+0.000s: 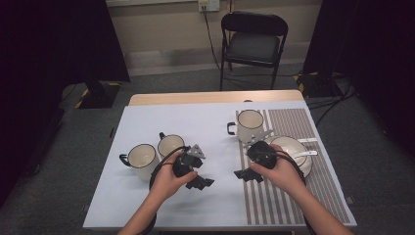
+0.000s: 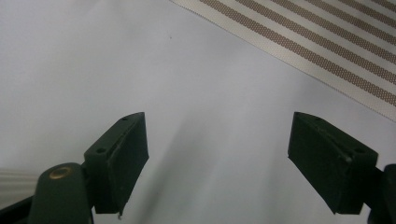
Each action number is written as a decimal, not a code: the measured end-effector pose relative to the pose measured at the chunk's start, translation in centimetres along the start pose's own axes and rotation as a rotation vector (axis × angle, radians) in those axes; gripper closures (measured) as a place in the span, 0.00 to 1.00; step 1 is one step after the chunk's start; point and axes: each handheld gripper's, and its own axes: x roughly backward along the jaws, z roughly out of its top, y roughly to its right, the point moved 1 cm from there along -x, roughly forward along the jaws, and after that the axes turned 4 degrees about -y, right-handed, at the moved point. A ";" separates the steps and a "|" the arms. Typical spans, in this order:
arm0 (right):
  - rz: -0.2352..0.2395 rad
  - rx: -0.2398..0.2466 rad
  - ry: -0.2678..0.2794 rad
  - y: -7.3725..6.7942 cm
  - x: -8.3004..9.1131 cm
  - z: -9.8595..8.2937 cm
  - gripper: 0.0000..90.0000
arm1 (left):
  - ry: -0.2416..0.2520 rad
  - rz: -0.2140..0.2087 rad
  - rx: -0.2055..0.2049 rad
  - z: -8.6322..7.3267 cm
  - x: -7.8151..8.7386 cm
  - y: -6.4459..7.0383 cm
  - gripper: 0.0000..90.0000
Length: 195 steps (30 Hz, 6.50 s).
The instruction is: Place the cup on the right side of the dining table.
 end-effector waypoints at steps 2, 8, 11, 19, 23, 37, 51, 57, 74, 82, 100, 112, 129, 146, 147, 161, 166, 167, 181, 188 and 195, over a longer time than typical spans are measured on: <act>0.005 0.000 0.000 -0.1 -0.1 -0.1 0.18 | -0.003 0.002 0.000 -0.1 0.0 0.0 0.22; 0.007 0.004 -0.004 -0.3 -0.2 -0.5 0.18 | -0.003 0.006 -0.002 -0.4 0.2 0.1 0.22; 0.014 0.007 -0.003 -0.3 -0.3 -0.7 0.18 | 0.002 0.002 0.003 -0.5 0.3 0.3 0.22; 0.021 0.003 -0.007 -0.3 -0.5 -1.4 0.18 | 0.006 -0.001 0.002 -1.1 0.4 0.3 0.22; 0.024 -0.001 -0.014 -0.4 -0.4 -1.7 0.18 | -0.001 0.002 0.005 -1.4 0.3 0.3 0.22; 0.032 -0.005 -0.019 -0.4 -0.6 -3.2 0.18 | 0.001 -0.005 0.008 -2.7 0.4 0.1 0.22; 0.042 -0.003 -0.019 -0.6 -0.8 -4.0 0.18 | -0.020 -0.003 0.011 -4.2 0.6 -0.2 0.22; 0.046 -0.013 -0.015 -0.6 -0.8 -4.4 0.18 | -0.014 -0.007 0.020 -4.6 0.9 -0.3 0.22; 0.048 -0.018 -0.026 -0.3 -0.8 -5.8 0.18 | -0.023 0.004 0.047 -6.0 1.4 -0.6 0.22; 0.049 -0.032 -0.029 -0.2 -0.7 -6.5 0.18 | -0.028 0.002 0.044 -6.5 1.7 -0.6 0.22; 0.051 -0.029 -0.034 -0.2 -0.7 -7.4 0.18 | -0.023 0.015 0.054 -7.7 2.4 -0.8 0.22; 0.048 -0.033 -0.042 0.2 -0.3 -8.9 0.18 | -0.013 0.023 0.083 -9.4 3.0 -1.4 0.22; 0.049 -0.041 -0.040 0.4 -0.2 -10.1 0.18 | -0.016 0.027 0.096 -10.6 3.2 -1.6 0.22; 0.041 -0.016 -0.031 0.5 -0.3 -10.7 0.18 | -0.004 0.045 0.083 -12.1 3.8 -2.0 0.23; 0.041 -0.016 -0.031 0.5 -0.3 -10.7 0.18 | -0.004 0.045 0.083 -12.1 3.8 -2.0 0.23; 0.017 0.023 -0.001 0.9 -0.6 -11.9 0.20 | 0.057 0.041 -0.005 -13.3 3.6 -1.7 0.18; 0.020 0.035 0.019 1.0 -0.6 -12.2 0.20 | 0.070 0.045 -0.034 -13.5 3.5 -1.6 0.17; 0.020 0.035 0.019 1.0 -0.6 -12.2 0.20 | 0.070 0.045 -0.034 -13.5 3.5 -1.6 0.17; 0.008 0.110 0.082 0.8 -0.8 -13.3 0.19 | 0.125 0.066 -0.075 -14.4 3.3 -1.4 0.16; -0.005 0.163 0.100 0.6 -0.9 -13.8 0.17 | 0.159 0.062 -0.080 -14.8 3.3 -1.5 0.15; 0.007 0.181 0.129 0.8 -1.0 -14.1 0.16 | 0.164 0.059 -0.081 -14.9 3.2 -1.5 0.15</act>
